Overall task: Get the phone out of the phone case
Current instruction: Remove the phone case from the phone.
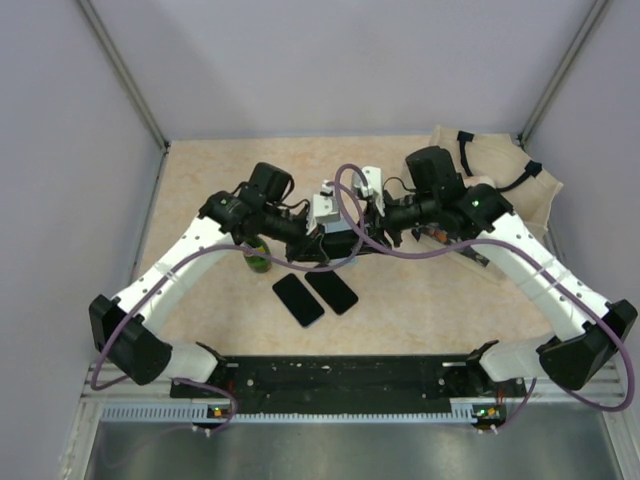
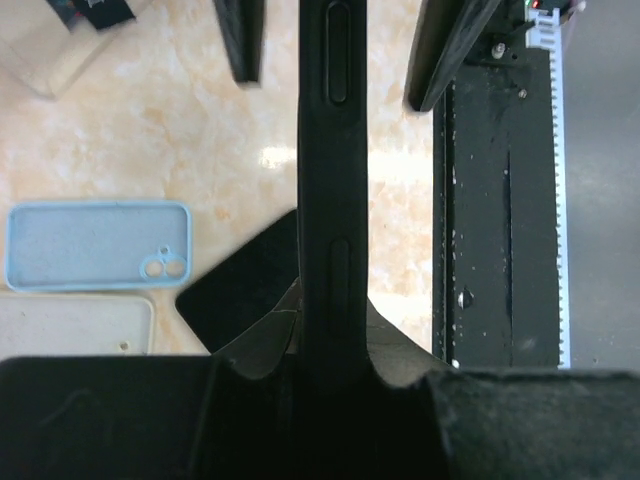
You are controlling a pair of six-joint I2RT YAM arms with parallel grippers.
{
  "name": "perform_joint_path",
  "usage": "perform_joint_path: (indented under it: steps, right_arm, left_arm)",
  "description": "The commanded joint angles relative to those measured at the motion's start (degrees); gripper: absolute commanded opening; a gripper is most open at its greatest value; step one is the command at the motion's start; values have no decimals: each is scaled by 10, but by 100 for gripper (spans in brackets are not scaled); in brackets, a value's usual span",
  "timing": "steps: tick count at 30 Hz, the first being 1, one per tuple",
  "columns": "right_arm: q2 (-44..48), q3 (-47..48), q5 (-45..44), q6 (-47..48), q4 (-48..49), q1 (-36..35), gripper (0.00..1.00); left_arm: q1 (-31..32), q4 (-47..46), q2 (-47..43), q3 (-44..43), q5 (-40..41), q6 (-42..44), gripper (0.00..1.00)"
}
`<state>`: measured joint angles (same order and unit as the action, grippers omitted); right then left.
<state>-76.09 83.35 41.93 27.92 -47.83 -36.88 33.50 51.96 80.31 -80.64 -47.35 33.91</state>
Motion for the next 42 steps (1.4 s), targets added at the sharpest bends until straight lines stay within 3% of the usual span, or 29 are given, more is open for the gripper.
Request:
perform_joint_path:
  steps: [1, 4, 16, 25, 30, 34, 39, 42]
  right_arm:
    - [18, 26, 31, -44, 77, 20, 52]
    - [24, 34, 51, -71, 92, 44, 71]
    - [-3, 70, 178, -116, 113, 87, 70]
    - [-25, 68, 233, -136, 120, 86, 52]
    - [-35, 62, 249, -146, 128, 87, 27]
    - [-40, 59, 264, -159, 134, 87, 0]
    - [-45, 29, 294, -220, 186, 87, 0]
    - [-47, -17, 324, -309, 274, 88, 0]
  left_arm:
    - [-7, -89, -54, 55, 18, -64, 0]
    - [-20, -172, -99, 116, -5, -104, 0]
    - [-30, -295, -156, 172, -94, -216, 0]
    - [-30, -296, -156, 178, -100, -216, 0]
    - [-31, -301, -155, 179, -102, -215, 0]
    - [-29, -293, -155, 180, -88, -192, 0]
    - [-24, -246, -152, 160, -9, -107, 0]
    - [-12, -216, -143, 138, 37, -55, 0]
